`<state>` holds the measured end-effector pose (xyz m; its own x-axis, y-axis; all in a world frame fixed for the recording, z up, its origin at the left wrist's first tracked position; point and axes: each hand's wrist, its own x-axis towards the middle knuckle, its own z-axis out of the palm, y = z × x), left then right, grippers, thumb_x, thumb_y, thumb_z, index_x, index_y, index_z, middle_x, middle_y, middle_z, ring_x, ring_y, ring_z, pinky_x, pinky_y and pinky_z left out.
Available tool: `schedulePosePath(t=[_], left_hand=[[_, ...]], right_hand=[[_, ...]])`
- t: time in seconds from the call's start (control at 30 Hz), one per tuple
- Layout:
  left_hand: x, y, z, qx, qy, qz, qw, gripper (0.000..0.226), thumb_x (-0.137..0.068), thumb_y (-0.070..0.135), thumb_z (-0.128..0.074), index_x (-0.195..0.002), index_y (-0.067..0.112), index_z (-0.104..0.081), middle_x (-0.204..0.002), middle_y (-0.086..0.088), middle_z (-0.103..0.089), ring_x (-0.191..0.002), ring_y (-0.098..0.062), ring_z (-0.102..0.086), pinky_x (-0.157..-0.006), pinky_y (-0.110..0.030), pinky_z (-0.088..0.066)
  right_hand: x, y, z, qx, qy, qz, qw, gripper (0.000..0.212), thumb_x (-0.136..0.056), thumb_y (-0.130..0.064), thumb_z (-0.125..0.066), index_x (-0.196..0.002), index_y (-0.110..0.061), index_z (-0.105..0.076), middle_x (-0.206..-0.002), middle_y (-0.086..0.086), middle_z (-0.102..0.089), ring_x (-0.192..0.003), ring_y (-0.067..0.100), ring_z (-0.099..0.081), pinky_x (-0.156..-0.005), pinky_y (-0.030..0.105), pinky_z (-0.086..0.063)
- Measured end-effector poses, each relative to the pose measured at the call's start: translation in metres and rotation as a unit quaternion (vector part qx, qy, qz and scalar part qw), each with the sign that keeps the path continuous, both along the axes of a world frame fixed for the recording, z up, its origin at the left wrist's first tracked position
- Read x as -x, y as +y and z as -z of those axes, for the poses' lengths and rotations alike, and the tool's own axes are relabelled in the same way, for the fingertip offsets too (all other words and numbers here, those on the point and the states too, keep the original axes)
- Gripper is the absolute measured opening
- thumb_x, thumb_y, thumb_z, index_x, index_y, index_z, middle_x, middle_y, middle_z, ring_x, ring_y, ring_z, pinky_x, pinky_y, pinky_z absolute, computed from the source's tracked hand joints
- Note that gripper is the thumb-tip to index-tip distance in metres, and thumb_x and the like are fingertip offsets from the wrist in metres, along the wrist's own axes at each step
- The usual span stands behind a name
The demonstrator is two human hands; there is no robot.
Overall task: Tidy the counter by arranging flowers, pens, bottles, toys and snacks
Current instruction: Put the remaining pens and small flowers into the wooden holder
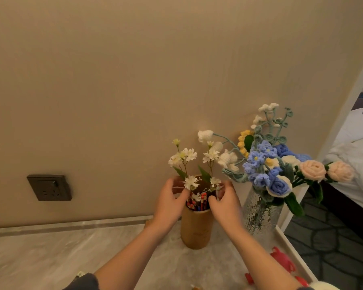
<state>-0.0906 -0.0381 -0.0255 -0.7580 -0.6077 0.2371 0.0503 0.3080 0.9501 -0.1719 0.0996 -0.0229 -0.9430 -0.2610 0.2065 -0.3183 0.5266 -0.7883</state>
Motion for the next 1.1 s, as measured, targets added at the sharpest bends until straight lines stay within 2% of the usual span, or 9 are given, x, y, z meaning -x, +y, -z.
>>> schedulePosePath(t=[0.07, 0.13, 0.23, 0.37, 0.5, 0.7, 0.83, 0.97, 1.1], left_hand=[[-0.006, 0.002, 0.007, -0.038, 0.002, 0.009, 0.999, 0.028, -0.089, 0.026, -0.058, -0.109, 0.043, -0.048, -0.107, 0.017, -0.061, -0.091, 0.013, -0.057, -0.072, -0.012, -0.047], [-0.012, 0.005, 0.018, -0.051, -0.022, 0.020, 0.998, 0.037, -0.086, 0.024, -0.056, -0.117, 0.039, -0.043, -0.114, 0.015, -0.058, -0.096, 0.011, -0.055, -0.081, -0.019, -0.049], [-0.017, 0.011, 0.032, -0.033, -0.098, 0.058, 0.993, 0.068, -0.073, 0.027, -0.063, -0.131, 0.038, -0.027, -0.126, 0.014, -0.049, -0.112, 0.001, -0.051, -0.093, -0.032, -0.051], [-0.017, 0.019, 0.039, 0.014, -0.154, 0.084, 0.984, 0.092, -0.060, 0.042, -0.071, -0.133, 0.046, -0.015, -0.132, 0.015, -0.044, -0.117, -0.005, -0.048, -0.095, -0.028, -0.048], [-0.017, 0.027, 0.044, 0.028, -0.138, 0.040, 0.989, 0.110, -0.056, 0.047, -0.083, -0.140, 0.039, -0.012, -0.134, 0.014, -0.045, -0.123, -0.008, -0.046, -0.101, -0.034, -0.045], [-0.037, 0.028, 0.043, 0.035, -0.121, -0.013, 0.992, 0.106, -0.051, 0.051, -0.085, -0.133, 0.031, -0.020, -0.120, 0.011, -0.059, -0.114, -0.011, -0.057, -0.095, -0.035, -0.050], [-0.066, 0.012, 0.025, 0.017, -0.096, -0.058, 0.994, 0.109, -0.036, 0.061, -0.081, -0.127, 0.043, -0.023, -0.113, 0.021, -0.053, -0.109, -0.008, -0.054, -0.090, -0.030, -0.049], [-0.104, -0.020, 0.002, -0.013, -0.085, -0.107, 0.991, 0.104, -0.035, 0.060, -0.085, -0.117, 0.044, -0.024, -0.107, 0.023, -0.043, -0.116, -0.014, -0.051, -0.086, -0.027, -0.044], [-0.154, -0.062, -0.015, -0.033, -0.074, -0.143, 0.986, 0.103, -0.045, 0.050, -0.091, -0.116, 0.046, -0.018, -0.133, 0.009, -0.044, -0.128, -0.019, -0.045, -0.094, -0.034, -0.045]], right_hand=[[-0.003, 0.002, 0.004, 0.052, -0.025, 0.009, 0.998, 0.037, -0.084, -0.020, -0.058, -0.117, -0.029, -0.043, -0.085, -0.005, -0.051, -0.073, 0.013, -0.055, -0.058, 0.032, -0.045], [-0.004, 0.001, 0.008, 0.076, -0.057, 0.012, 0.995, 0.038, -0.088, -0.020, -0.053, -0.123, -0.028, -0.041, -0.105, -0.003, -0.053, -0.090, 0.019, -0.059, -0.076, 0.040, -0.051], [-0.002, -0.003, 0.013, 0.086, -0.117, -0.004, 0.989, 0.041, -0.094, -0.016, -0.044, -0.134, -0.025, -0.042, -0.131, 0.002, -0.049, -0.113, 0.022, -0.054, -0.096, 0.042, -0.046], [-0.005, -0.005, 0.016, 0.092, -0.188, -0.064, 0.976, 0.045, -0.095, -0.014, -0.037, -0.136, -0.026, -0.047, -0.125, -0.001, -0.058, -0.112, 0.018, -0.052, -0.100, 0.040, -0.043], [-0.010, -0.003, 0.012, 0.091, -0.180, -0.083, 0.976, 0.038, -0.093, -0.015, -0.038, -0.121, -0.028, -0.060, -0.113, -0.002, -0.066, -0.106, 0.018, -0.059, -0.098, 0.045, -0.048], [-0.029, -0.006, 0.001, 0.053, -0.168, -0.106, 0.979, 0.024, -0.093, -0.016, -0.041, -0.089, -0.023, -0.064, -0.089, -0.001, -0.067, -0.082, 0.014, -0.060, -0.069, 0.032, -0.045], [-0.051, -0.020, -0.015, 0.062, -0.161, -0.142, 0.975, 0.028, -0.096, -0.018, -0.038, -0.103, -0.020, -0.065, -0.096, 0.000, -0.067, -0.090, 0.015, -0.061, -0.079, 0.036, -0.051], [-0.084, -0.053, -0.038, 0.078, -0.156, -0.200, 0.964, 0.027, -0.101, -0.020, -0.035, -0.100, -0.028, -0.061, -0.104, -0.002, -0.066, -0.096, 0.008, -0.058, -0.093, 0.042, -0.052], [-0.125, -0.093, -0.055, 0.062, -0.143, -0.263, 0.952, 0.033, -0.102, -0.025, -0.035, -0.126, -0.025, -0.058, -0.126, -0.002, -0.059, -0.116, 0.016, -0.053, -0.103, 0.048, -0.046]])
